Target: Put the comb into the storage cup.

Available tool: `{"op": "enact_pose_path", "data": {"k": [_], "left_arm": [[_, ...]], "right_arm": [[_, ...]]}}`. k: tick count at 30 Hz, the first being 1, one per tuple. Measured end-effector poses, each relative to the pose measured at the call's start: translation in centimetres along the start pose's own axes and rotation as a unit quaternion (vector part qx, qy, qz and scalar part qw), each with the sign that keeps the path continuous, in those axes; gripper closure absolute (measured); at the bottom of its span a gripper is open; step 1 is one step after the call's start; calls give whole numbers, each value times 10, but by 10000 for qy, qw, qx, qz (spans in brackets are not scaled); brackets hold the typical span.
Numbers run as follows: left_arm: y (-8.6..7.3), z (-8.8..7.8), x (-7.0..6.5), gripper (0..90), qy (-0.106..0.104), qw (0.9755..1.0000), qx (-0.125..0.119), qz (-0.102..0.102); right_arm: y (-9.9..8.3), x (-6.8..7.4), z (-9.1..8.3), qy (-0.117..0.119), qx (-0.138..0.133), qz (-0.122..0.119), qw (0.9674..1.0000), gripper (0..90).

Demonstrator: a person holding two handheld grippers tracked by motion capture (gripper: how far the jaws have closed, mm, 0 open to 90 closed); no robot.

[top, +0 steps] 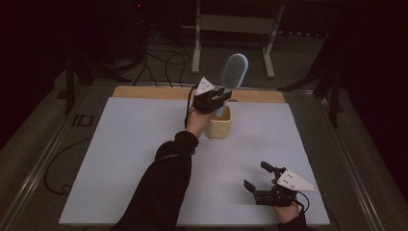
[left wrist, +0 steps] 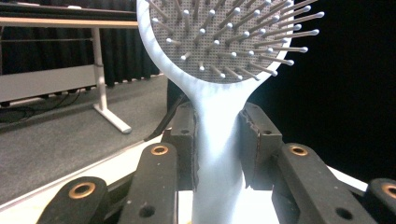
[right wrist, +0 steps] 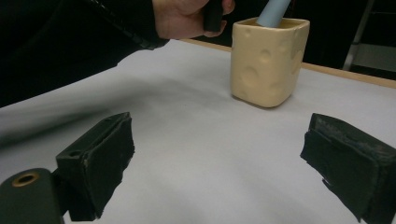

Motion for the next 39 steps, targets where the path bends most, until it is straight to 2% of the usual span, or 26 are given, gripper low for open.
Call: {"op": "enact_pose_path", "data": {"k": [3, 5, 14, 18, 23, 25, 27, 28, 29, 31, 32, 33, 34, 35, 37, 39], "left_arm": [[-4, -1, 0, 699, 39, 10000, 45, 36], [-7, -2, 0, 698, 73, 9999, 108, -50], [-14, -6, -2, 698, 169, 9995, 238, -73], [-17, -7, -4, 698, 191, 9993, 317, 36], [-22, -9, -5, 696, 269, 9989, 388, 79], [-23, -9, -5, 693, 275, 9987, 407, 123], [-24, -10, -6, 676, 168, 9990, 393, 91], [-25, -10, -7, 449, 208, 9979, 608, -44], [-26, -10, -7, 359, 176, 9975, 668, -112], [-25, -13, -7, 244, 149, 9978, 634, -153], [-24, -16, -8, 194, 33, 9985, 533, -133], [-23, -17, -8, 171, 36, 9984, 541, -136], [-21, -19, -9, 104, -150, 9983, 567, -72], [-20, -20, -10, 85, -94, 9983, 568, -23], [-19, -21, -10, 40, -178, 9979, 627, -35], [-18, -21, -10, 5, -159, 9977, 660, -20]], "right_arm": [[0, 0, 0, 3, 2, -13, 10000, 83], [0, 0, 0, 5, 2, -16, 10000, 83], [-1, 1, 1, 18, 19, -41, 10000, 83], [-1, 1, 1, 26, 17, -43, 10000, 83], [-1, 1, 2, 32, 39, -40, 10000, 83], [-1, 1, 2, 43, 43, -31, 10000, 83], [-1, 2, 2, 44, 53, -38, 10000, 83], [-2, 2, 2, 48, 55, -48, 10000, 83], [-2, 2, 2, 45, 57, -54, 10000, 83], [-2, 2, 2, 44, 60, -43, 10000, 83], [-2, 2, 2, 41, 57, -45, 10000, 82], [-2, 2, 2, 39, 56, -48, 10000, 83], [-2, 2, 2, 39, 60, -48, 10000, 83], [-2, 2, 2, 45, 65, -52, 10000, 83], [-2, 2, 2, 41, 64, -51, 10000, 83], [-1, 2, 2, 45, 61, -40, 10000, 83]]}}
Point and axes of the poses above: each handheld gripper's, and its own axes: z roughly forward along the jaws, y roughly out of its top, x roughly to its left, the point moved 4 cm from there along z, roughly forward along the jaws, and after that the axes turned 2 degrees about x, right-handed, at the moved point
